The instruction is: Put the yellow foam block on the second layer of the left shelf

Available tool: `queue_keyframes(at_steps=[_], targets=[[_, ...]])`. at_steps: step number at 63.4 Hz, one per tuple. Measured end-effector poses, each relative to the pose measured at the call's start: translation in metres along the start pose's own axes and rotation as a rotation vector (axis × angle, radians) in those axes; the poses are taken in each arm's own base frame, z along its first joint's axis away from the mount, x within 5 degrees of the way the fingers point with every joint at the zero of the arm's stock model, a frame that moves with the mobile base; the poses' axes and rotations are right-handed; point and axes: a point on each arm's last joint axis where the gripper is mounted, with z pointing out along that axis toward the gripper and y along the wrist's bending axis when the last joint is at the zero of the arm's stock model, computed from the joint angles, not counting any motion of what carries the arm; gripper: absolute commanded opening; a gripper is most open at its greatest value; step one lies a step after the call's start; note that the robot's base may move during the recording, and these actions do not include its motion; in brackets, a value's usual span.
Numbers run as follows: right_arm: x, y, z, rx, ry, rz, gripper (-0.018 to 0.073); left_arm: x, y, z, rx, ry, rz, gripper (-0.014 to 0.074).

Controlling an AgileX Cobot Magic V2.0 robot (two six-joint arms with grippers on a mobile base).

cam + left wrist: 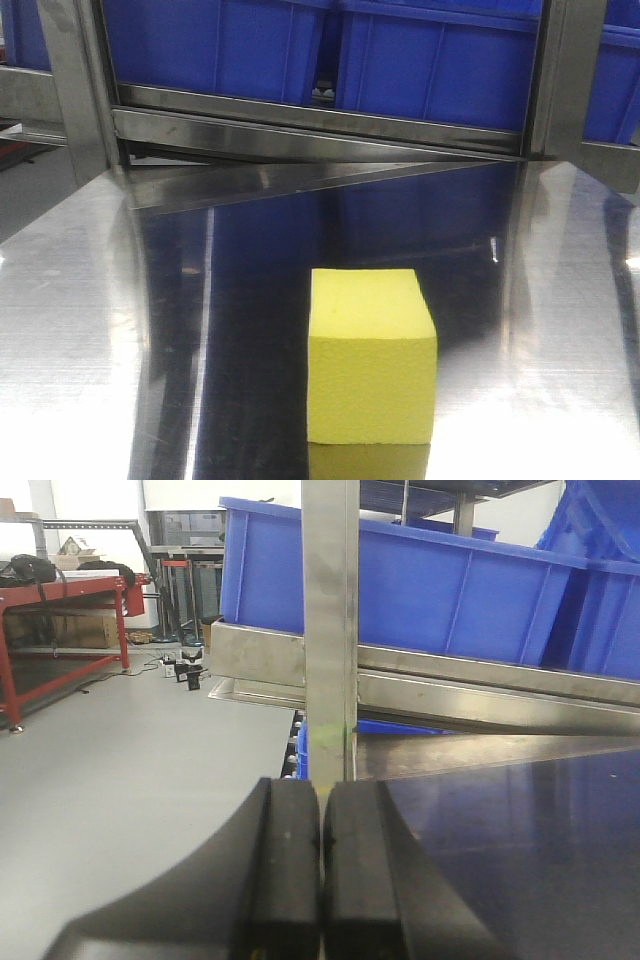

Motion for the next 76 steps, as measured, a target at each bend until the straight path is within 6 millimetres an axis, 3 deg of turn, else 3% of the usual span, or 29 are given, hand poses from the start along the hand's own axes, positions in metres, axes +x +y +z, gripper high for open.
queue_keyframes(at_steps=[40, 67, 76], targets=[[-0.001, 0.0, 0.0, 0.0, -0.007, 0.0, 0.0056, 0.0, 0.0, 0.0, 0.0, 0.0, 0.0, 0.0124], [-0.039, 0.003, -0.009, 0.0, -0.01, 0.0, 0.0056, 0.0, 0.0, 0.0, 0.0, 0.0, 0.0, 0.0124], [-0.051, 0.005, -0.004, -0.02, 0.069, -0.001, 0.0056, 0.0, 0.0, 0.0, 0.0, 0.0, 0.0, 0.0124]])
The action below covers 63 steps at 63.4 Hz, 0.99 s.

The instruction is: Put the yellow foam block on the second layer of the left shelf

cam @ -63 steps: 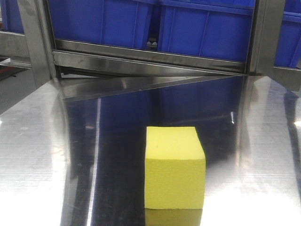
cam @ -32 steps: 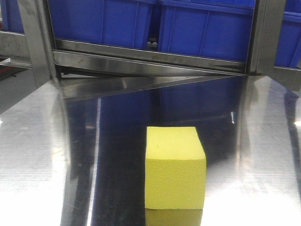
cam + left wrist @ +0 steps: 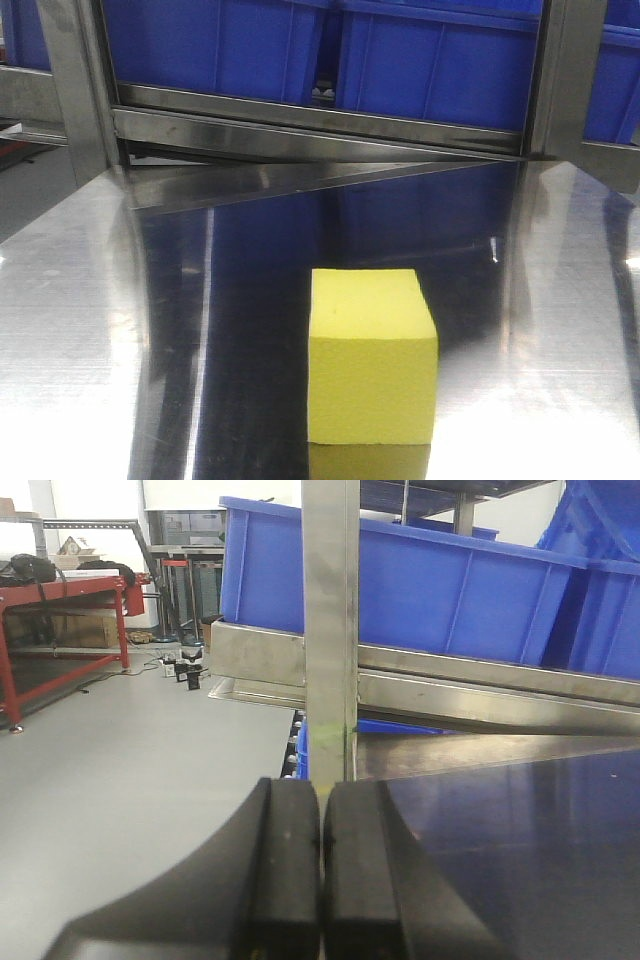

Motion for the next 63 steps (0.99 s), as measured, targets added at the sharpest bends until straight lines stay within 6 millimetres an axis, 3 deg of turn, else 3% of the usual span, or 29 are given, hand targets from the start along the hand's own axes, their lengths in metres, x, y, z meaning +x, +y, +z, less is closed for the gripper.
queue_keyframes(at_steps=[27, 32, 41, 48, 63], targets=[[-0.029, 0.03, 0.044, -0.248, 0.24, -0.051, 0.0072, 0.0, 0.0, 0.0, 0.0, 0.0, 0.0, 0.0124], [-0.031, 0.035, 0.055, -0.261, 0.305, -0.064, 0.0155, 0.0, 0.0, 0.0, 0.0, 0.0, 0.0, 0.0124], [-0.034, 0.046, 0.076, -0.274, 0.453, -0.096, 0.0456, 0.0, 0.0, 0.0, 0.0, 0.0, 0.0, 0.0124], [-0.035, 0.055, 0.092, -0.286, 0.564, -0.124, 0.0639, 0.0, 0.0, 0.0, 0.0, 0.0, 0.0, 0.0124], [-0.046, 0.088, 0.116, -0.289, 0.754, 0.009, 0.0634, 0.0, 0.0, 0.0, 0.0, 0.0, 0.0, 0.0124]])
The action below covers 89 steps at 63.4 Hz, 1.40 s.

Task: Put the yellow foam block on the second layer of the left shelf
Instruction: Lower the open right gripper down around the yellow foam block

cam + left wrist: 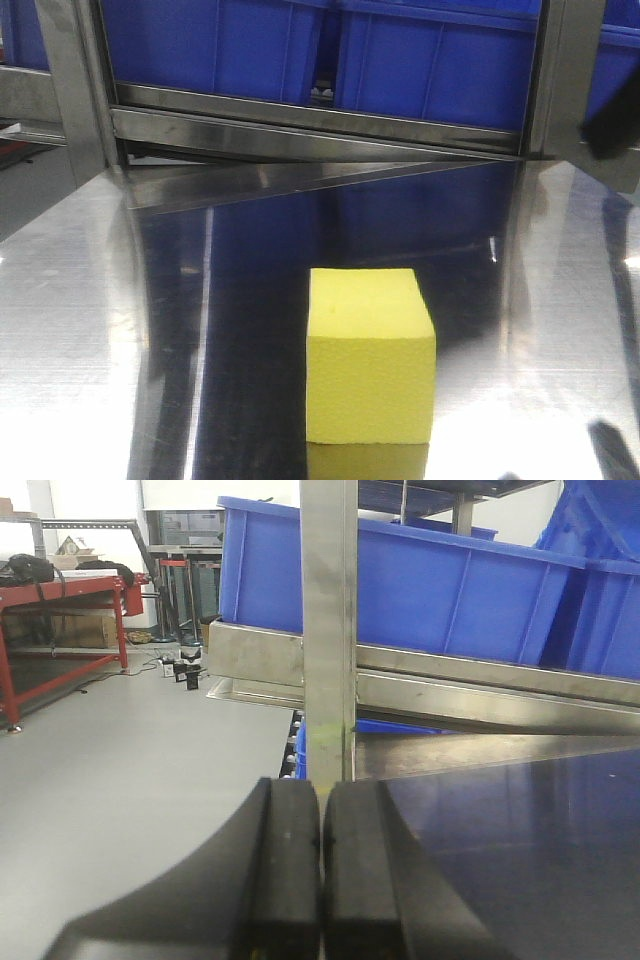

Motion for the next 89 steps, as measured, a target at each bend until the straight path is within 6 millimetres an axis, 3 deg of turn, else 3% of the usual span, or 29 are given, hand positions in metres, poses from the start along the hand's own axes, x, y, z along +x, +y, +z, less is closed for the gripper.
queue_keyframes(at_steps=[18, 30, 47, 59, 89], targets=[[-0.025, 0.041, 0.025, 0.099, 0.227, 0.303, 0.0632, 0.0, 0.0, 0.0, 0.0, 0.0, 0.0, 0.0124], [-0.035, 0.079, 0.046, 0.127, 0.318, 0.238, 0.0632, 0.0, 0.0, 0.0, 0.0, 0.0, 0.0, 0.0124], [-0.025, 0.125, 0.071, 0.089, 0.382, 0.132, 0.0632, 0.0, 0.0, 0.0, 0.0, 0.0, 0.0, 0.0124], [-0.016, 0.139, 0.077, 0.066, 0.392, 0.105, 0.0632, 0.0, 0.0, 0.0, 0.0, 0.0, 0.0, 0.0124], [-0.007, 0.146, 0.088, 0.087, 0.419, 0.125, 0.0632, 0.0, 0.0, 0.0, 0.0, 0.0, 0.0, 0.0124]])
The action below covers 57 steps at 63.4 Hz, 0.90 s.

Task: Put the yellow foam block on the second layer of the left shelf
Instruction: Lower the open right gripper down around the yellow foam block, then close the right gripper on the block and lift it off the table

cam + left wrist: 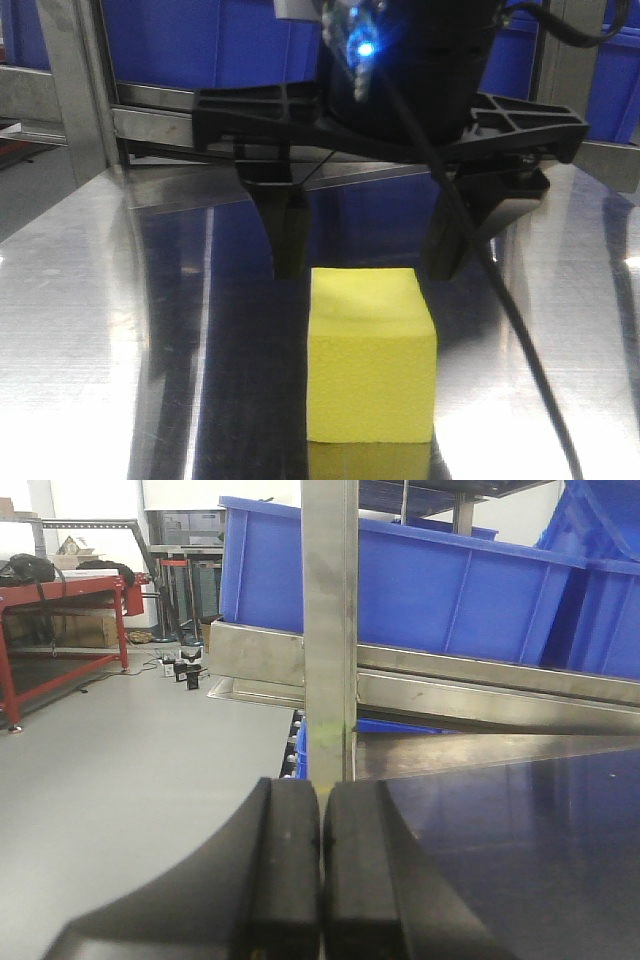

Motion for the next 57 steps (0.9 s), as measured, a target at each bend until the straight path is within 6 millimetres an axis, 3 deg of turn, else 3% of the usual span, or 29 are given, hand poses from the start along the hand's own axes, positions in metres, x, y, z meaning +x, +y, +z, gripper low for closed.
queue_keyframes(at_steps=[14, 57], targets=[[0.002, 0.001, 0.001, 0.011, 0.011, 0.022, 0.0632, 0.0, 0.0, 0.0, 0.0, 0.0, 0.0, 0.0124], [0.01, 0.002, 0.039, 0.071, 0.092, 0.032, 0.0632, 0.0, 0.0, 0.0, 0.0, 0.0, 0.0, 0.0124]])
